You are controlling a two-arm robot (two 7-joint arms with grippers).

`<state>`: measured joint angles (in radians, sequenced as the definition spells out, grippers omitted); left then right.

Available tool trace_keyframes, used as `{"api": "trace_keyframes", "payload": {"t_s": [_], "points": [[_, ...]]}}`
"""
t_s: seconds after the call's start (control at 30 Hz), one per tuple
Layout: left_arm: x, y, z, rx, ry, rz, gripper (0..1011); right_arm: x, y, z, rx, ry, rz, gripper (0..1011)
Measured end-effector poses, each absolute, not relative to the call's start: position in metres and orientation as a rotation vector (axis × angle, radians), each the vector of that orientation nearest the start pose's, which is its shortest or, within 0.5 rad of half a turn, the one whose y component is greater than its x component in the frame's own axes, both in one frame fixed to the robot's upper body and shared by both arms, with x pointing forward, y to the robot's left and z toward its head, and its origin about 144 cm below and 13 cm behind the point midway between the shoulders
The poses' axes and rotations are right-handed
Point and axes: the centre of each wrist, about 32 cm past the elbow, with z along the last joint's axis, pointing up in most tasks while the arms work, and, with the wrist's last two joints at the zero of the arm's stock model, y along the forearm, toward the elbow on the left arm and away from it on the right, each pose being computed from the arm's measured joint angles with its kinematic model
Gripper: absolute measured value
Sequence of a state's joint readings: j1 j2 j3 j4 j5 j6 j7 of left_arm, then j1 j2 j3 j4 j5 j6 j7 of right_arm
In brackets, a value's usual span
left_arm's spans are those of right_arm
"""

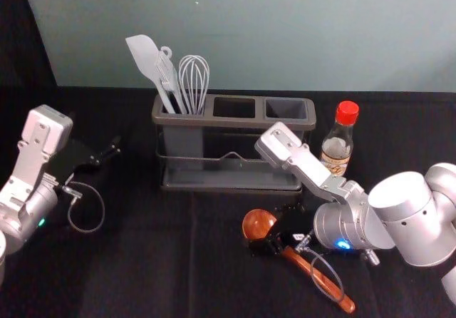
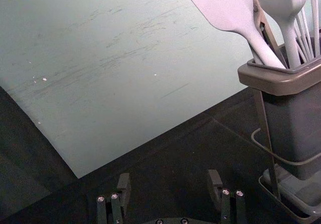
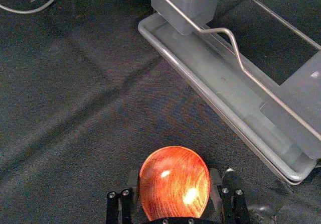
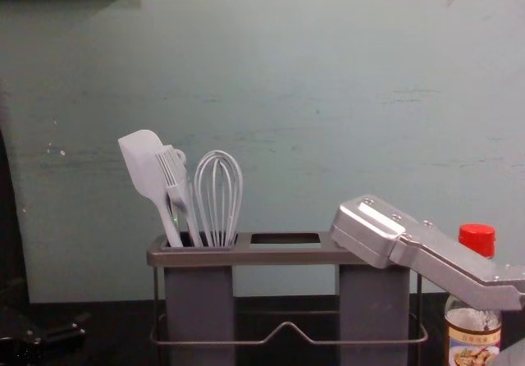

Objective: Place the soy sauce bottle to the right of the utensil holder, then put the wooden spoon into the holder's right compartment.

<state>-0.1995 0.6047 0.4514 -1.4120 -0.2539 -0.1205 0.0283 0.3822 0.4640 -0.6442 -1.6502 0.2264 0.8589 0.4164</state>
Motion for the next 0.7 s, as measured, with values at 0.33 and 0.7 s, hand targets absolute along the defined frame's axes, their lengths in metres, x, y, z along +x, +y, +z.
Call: {"api": "trace_keyframes", "payload": {"t_s": [0.33,0.7], "points": [[0.489,0.310,1.140,0.304,-0.285,1.248,1005,0.485,-0.185,1.233,-0.682,0.113,-0.733,838],[0.489,0.310,1.140,0.304,-0.285,1.248,1005,0.467,-0.213,1.243,-0.382,-0.043,-0.703,838]]}}
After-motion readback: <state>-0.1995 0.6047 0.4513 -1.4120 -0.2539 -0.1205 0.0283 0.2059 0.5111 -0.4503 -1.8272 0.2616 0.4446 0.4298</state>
